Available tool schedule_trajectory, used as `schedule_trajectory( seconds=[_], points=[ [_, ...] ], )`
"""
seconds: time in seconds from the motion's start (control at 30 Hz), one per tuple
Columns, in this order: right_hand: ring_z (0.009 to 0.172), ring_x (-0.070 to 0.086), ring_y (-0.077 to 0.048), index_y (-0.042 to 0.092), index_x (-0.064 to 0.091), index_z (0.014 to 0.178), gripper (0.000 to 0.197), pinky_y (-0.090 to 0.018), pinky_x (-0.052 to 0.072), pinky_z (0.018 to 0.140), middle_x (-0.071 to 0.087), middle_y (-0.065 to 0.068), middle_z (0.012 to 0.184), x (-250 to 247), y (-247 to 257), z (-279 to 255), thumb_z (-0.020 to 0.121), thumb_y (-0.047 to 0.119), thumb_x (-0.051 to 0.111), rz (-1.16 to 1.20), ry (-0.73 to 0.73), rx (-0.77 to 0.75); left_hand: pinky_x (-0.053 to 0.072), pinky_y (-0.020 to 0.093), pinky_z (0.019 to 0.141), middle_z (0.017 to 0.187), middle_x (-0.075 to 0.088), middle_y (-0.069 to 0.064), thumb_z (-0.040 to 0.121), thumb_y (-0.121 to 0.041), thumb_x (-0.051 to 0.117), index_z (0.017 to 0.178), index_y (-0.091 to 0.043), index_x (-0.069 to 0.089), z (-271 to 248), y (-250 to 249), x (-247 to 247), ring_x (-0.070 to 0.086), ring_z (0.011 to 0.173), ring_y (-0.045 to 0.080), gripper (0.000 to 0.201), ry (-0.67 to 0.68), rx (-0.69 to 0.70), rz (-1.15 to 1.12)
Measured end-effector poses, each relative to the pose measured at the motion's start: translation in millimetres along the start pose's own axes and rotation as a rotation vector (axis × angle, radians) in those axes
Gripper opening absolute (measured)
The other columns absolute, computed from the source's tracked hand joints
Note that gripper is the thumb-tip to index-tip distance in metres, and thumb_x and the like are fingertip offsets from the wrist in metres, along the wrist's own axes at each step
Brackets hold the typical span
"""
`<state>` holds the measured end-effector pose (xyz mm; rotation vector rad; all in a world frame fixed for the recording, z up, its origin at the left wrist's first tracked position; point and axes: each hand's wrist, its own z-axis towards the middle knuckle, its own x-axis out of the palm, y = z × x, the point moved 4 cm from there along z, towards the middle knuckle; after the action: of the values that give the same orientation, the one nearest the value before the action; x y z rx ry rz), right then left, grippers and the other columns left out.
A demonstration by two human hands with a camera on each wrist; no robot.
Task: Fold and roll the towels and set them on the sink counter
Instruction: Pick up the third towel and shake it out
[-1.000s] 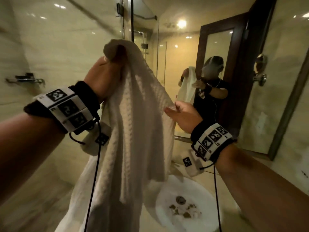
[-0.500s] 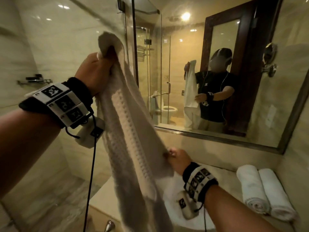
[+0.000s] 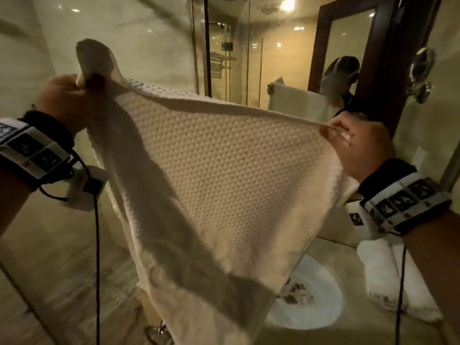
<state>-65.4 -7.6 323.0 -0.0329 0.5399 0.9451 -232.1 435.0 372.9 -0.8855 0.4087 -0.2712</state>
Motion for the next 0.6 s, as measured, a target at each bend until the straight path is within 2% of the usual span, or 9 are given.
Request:
schedule_trajectory(
  seconds=[0.07, 0.13, 0.2, 0.27, 0.33, 0.43, 0.5, 0.57, 0.6],
  points=[
    [0.069, 0.06, -0.031, 0.004, 0.064, 0.082, 0.032, -0.036, 0.044, 0.061, 0.065, -0.017, 0.074, -7, -3, 9, 0.087, 0.036, 0.065, 0.058, 0.13, 0.018, 0.052, 0.05, 0.081, 0.051, 0.061, -0.018, 0.069, -0.064, 0.057, 0.066, -0.035, 0.069, -2, 2, -4, 0.058, 0.079, 0.022, 0.031, -0.016, 0.015, 0.051],
    [0.061, 0.056, -0.026, 0.003, 0.062, 0.072, 0.041, -0.037, 0.042, 0.058, 0.061, -0.017, 0.066, -14, -5, 13, 0.077, 0.043, 0.068, 0.062, 0.355, 0.049, 0.051, 0.049, 0.076, 0.066, 0.064, -0.002, 0.068, -0.064, 0.059, 0.081, -0.023, 0.071, -5, 3, -4, 0.06, 0.077, 0.028, 0.044, -0.024, 0.047, 0.11],
    [0.051, 0.052, -0.011, 0.009, 0.063, 0.067, 0.034, -0.031, 0.038, 0.052, 0.059, -0.011, 0.06, -21, -7, 12, 0.073, 0.042, 0.07, 0.02, 0.584, 0.069, 0.046, 0.048, 0.069, 0.074, 0.056, 0.015, 0.069, -0.063, 0.061, 0.089, -0.012, 0.068, -5, 4, -1, 0.06, 0.075, 0.04, 0.056, -0.01, 0.076, 0.116],
    [0.055, 0.057, -0.002, 0.023, 0.065, 0.068, 0.014, -0.015, 0.039, 0.048, 0.063, 0.004, 0.062, -28, -9, 10, 0.077, 0.031, 0.072, -0.008, 0.725, 0.069, 0.041, 0.042, 0.07, 0.076, 0.052, 0.016, 0.083, -0.048, 0.06, 0.099, 0.0, 0.065, -8, 2, 2, 0.056, 0.077, 0.036, 0.05, 0.011, 0.099, 0.147],
    [0.062, 0.057, 0.001, 0.029, 0.062, 0.072, 0.014, -0.012, 0.038, 0.052, 0.062, 0.012, 0.071, -34, -15, 12, 0.082, 0.025, 0.071, -0.118, 0.743, 0.011, 0.04, 0.037, 0.07, 0.06, 0.056, 0.0, 0.088, -0.046, 0.055, 0.099, 0.003, 0.062, -11, 4, 4, 0.058, 0.071, 0.028, 0.05, 0.031, 0.085, 0.125],
    [0.073, 0.057, -0.013, 0.022, 0.067, 0.079, 0.006, -0.026, 0.035, 0.06, 0.059, 0.009, 0.077, -41, -30, 14, 0.085, 0.023, 0.067, -0.266, 0.65, -0.018, 0.039, 0.031, 0.058, 0.043, 0.053, -0.025, 0.088, -0.053, 0.048, 0.08, -0.003, 0.058, -7, 11, 6, 0.052, 0.041, -0.006, 0.051, 0.002, 0.062, 0.095],
    [0.075, 0.055, -0.02, 0.013, 0.072, 0.086, 0.012, -0.03, 0.035, 0.065, 0.06, 0.003, 0.079, -46, -40, 14, 0.087, 0.023, 0.065, -0.324, 0.584, -0.023, 0.046, 0.03, 0.055, 0.044, 0.055, -0.015, 0.081, -0.068, 0.05, 0.072, -0.018, 0.063, -6, 20, 9, 0.049, 0.041, 0.001, 0.053, 0.028, 0.052, 0.015],
    [0.075, 0.052, -0.021, 0.008, 0.072, 0.09, 0.018, -0.03, 0.035, 0.067, 0.06, -0.002, 0.081, -54, -42, 16, 0.088, 0.023, 0.063, -0.377, 0.485, -0.037, 0.051, 0.041, 0.06, 0.052, 0.055, -0.004, 0.063, -0.086, 0.053, 0.063, -0.029, 0.063, 1, 27, 11, 0.053, 0.058, 0.019, 0.058, 0.032, 0.023, -0.107],
    [0.075, 0.051, -0.021, 0.006, 0.072, 0.091, 0.019, -0.03, 0.034, 0.067, 0.06, -0.005, 0.082, -60, -41, 19, 0.089, 0.023, 0.063, -0.412, 0.427, -0.046, 0.052, 0.04, 0.064, 0.057, 0.058, -0.006, 0.062, -0.085, 0.054, 0.066, -0.031, 0.063, 9, 36, 10, 0.053, 0.062, 0.01, 0.054, 0.044, 0.048, -0.133]
  ],
)
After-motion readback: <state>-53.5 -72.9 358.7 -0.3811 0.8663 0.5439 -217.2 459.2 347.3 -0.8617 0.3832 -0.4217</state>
